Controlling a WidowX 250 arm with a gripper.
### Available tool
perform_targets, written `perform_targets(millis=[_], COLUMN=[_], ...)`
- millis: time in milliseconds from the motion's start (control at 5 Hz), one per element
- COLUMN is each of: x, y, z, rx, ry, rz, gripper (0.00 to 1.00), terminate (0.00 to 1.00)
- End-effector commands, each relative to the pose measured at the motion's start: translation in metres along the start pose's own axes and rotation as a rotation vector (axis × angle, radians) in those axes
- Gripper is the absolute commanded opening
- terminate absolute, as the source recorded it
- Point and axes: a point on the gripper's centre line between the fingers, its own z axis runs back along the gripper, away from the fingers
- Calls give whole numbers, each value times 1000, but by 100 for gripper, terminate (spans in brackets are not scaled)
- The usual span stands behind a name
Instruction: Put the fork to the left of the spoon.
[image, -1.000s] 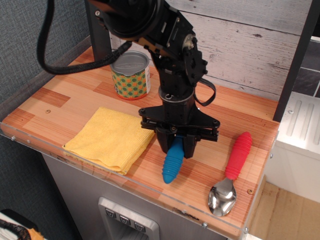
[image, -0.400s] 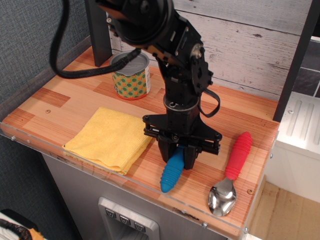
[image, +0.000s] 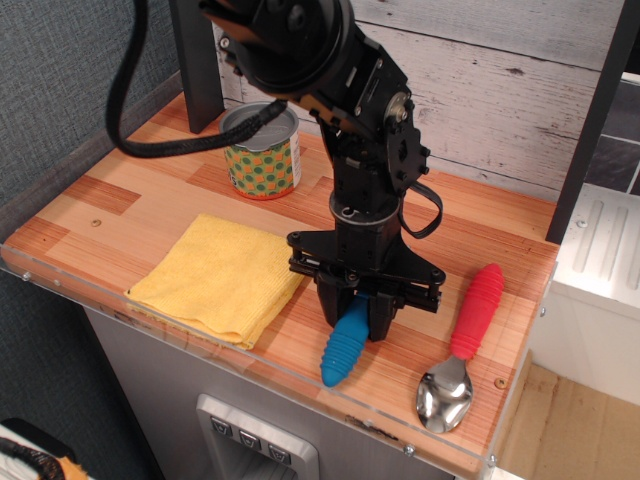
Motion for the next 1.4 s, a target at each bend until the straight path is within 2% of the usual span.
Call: perform_targets(millis=[0,400,600,800,1000,1200], x=[10,17,28,35,32,26], y=[1,4,3,20,46,78], z=[17,49,65,85,92,89], rx=[-36,-56,-46,-48,21,25], ry=[-4,-41,-3,-3,-15,-11], rz=[-32,-29,-55,-25,26,115], gripper=[100,100,100,100,100,100], terminate=[0,0,0,0,0,0])
